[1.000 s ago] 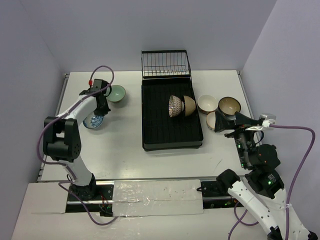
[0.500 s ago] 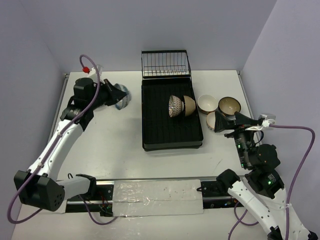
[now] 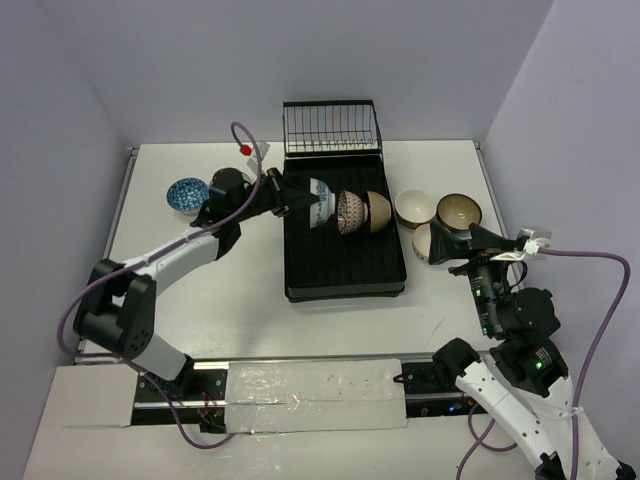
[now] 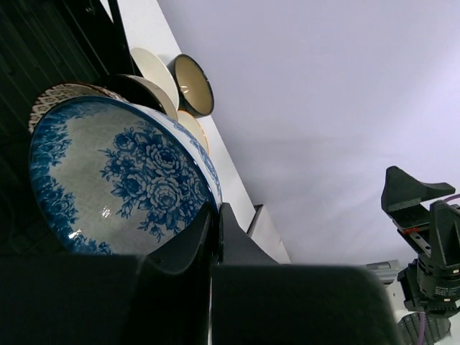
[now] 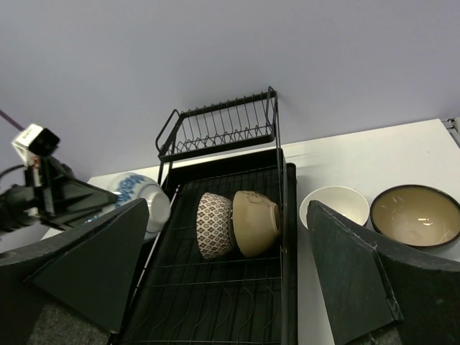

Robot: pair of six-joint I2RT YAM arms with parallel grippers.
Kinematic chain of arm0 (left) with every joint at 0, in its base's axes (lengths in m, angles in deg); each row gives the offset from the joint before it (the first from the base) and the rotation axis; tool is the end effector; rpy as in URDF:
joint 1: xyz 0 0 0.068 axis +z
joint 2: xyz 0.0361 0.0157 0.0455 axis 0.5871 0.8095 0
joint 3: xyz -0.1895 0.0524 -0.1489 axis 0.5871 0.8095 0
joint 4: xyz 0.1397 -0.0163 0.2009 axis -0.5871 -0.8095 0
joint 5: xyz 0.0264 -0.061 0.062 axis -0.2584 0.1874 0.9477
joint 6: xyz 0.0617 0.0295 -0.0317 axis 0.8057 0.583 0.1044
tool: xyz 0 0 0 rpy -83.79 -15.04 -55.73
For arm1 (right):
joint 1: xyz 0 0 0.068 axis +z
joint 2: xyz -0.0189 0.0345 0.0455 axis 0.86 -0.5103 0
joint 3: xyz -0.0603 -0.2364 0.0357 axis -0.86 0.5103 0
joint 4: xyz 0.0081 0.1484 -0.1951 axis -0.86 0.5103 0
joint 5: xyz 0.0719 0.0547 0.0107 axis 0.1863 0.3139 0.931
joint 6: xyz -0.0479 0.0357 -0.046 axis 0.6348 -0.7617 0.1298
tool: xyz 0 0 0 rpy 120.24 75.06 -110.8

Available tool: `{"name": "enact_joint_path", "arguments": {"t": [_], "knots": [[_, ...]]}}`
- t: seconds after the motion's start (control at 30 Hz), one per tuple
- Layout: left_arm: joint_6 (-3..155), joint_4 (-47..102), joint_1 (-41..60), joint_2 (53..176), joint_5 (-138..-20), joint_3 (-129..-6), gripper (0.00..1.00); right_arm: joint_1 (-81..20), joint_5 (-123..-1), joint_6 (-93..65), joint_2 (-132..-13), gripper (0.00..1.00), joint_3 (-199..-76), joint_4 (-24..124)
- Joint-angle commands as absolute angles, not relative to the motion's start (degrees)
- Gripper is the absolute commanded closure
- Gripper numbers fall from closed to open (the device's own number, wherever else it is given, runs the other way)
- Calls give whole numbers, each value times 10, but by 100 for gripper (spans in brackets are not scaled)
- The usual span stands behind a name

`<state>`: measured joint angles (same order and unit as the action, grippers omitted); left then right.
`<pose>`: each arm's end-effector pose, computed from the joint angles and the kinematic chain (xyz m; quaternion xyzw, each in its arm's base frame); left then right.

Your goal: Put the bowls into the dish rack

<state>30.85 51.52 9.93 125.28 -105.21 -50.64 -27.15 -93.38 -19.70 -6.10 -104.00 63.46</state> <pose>0.3052 -0.1889 0.2749 0.0079 0.7296 -0.5909 0.3441 0.0942 0.0283 0.3609 0.0581 0.6276 0.1705 0.7574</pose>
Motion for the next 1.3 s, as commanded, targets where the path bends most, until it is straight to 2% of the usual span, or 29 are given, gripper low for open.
{"name": "enact_joint_path", "arguments": {"t": [0.0,0.2,0.3,1.27], "knots": [[268,691,85,1274,-1080,-515,100,-264,-940,-193,-65,2,-1039,618],[216,803,84,1358,-1096,-504,100,-264,-940,-188,-65,2,-1040,622],[213,814,84,1384,-1101,-504,100,-264,-941,-187,-66,2,-1040,621],[241,800,100,1478,-1079,-501,100,-261,-934,-187,-72,2,-1038,621]]}}
